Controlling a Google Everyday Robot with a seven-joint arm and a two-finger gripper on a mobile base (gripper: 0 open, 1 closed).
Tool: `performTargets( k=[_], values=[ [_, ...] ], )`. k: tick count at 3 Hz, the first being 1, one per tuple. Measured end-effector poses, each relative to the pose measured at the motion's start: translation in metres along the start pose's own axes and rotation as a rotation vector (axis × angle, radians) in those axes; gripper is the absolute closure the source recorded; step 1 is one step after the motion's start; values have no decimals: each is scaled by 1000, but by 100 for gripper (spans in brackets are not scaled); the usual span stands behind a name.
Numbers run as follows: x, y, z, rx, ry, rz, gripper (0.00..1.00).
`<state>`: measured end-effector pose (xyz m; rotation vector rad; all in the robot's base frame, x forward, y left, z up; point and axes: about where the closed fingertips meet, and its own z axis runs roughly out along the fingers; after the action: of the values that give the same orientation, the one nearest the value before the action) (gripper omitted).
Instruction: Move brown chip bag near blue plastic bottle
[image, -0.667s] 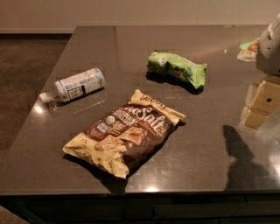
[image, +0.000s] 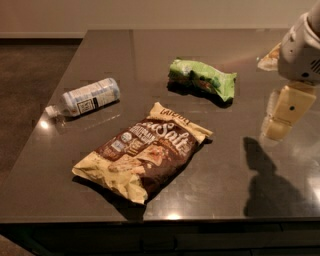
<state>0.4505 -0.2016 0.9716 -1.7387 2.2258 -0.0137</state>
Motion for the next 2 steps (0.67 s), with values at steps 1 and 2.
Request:
performTargets(
  k=[1,2],
  values=[
    [-26,-14,19,-52,-44,7,0],
    [-65,-24,43,-85,-80,0,0]
  ],
)
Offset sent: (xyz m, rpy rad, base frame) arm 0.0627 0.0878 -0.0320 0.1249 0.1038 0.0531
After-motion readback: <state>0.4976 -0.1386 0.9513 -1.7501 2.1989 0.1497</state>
